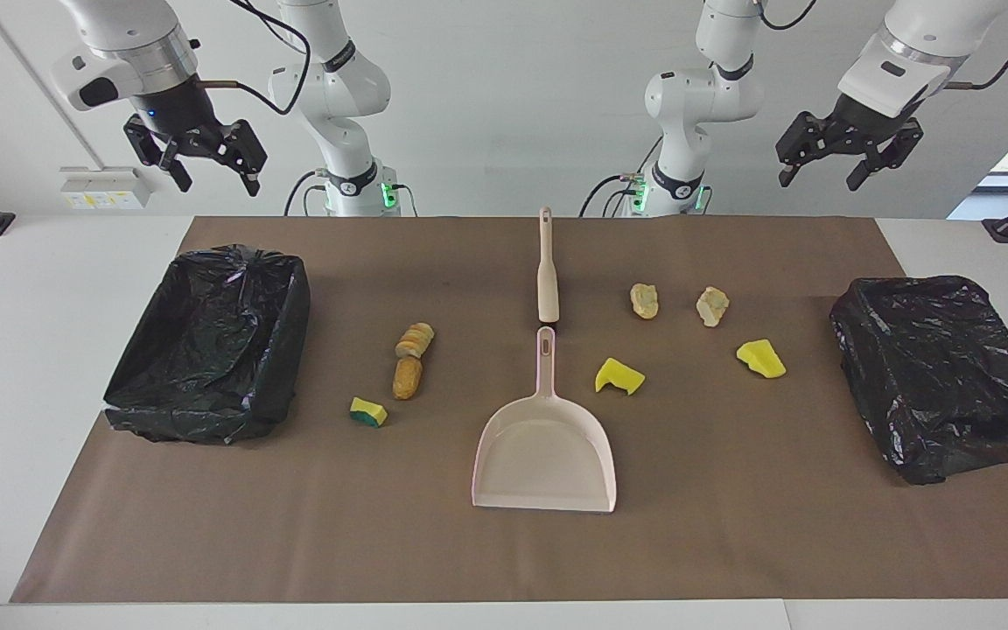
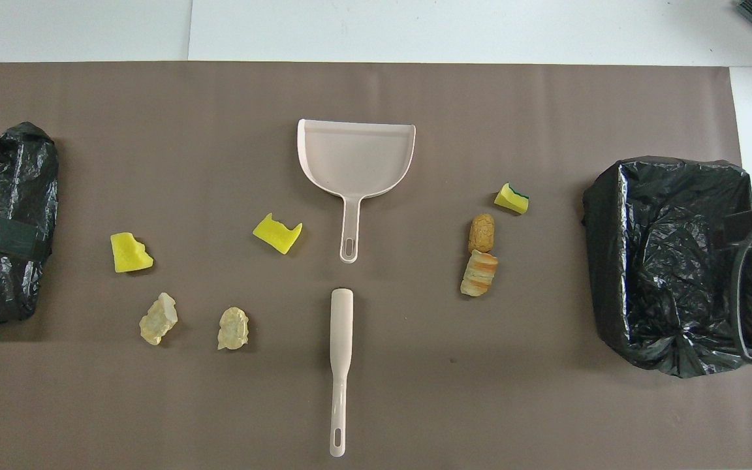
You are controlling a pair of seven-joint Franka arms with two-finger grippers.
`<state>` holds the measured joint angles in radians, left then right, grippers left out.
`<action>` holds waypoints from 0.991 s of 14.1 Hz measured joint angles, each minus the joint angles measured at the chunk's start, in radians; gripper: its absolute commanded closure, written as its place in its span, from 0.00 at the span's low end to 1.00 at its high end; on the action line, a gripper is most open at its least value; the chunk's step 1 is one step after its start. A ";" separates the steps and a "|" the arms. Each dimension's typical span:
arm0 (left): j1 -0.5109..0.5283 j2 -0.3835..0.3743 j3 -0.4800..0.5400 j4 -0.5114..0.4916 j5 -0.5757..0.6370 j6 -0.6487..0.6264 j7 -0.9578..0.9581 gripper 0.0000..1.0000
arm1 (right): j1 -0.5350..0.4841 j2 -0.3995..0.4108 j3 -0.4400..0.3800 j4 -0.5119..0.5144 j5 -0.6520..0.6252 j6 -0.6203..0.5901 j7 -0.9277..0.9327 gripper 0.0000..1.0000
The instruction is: Sweep and dump trash in bin
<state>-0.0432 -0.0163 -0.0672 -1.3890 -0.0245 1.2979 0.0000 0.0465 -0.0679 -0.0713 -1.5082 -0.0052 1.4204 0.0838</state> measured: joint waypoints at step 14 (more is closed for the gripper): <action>-0.033 -0.017 -0.039 -0.038 -0.002 0.055 -0.002 0.00 | -0.005 -0.003 -0.008 -0.012 0.000 0.001 0.000 0.00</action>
<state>-0.0762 -0.0332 -0.1067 -1.4268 -0.0264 1.3531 -0.0021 0.0414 -0.0704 -0.0797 -1.5199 -0.0052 1.4214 0.0838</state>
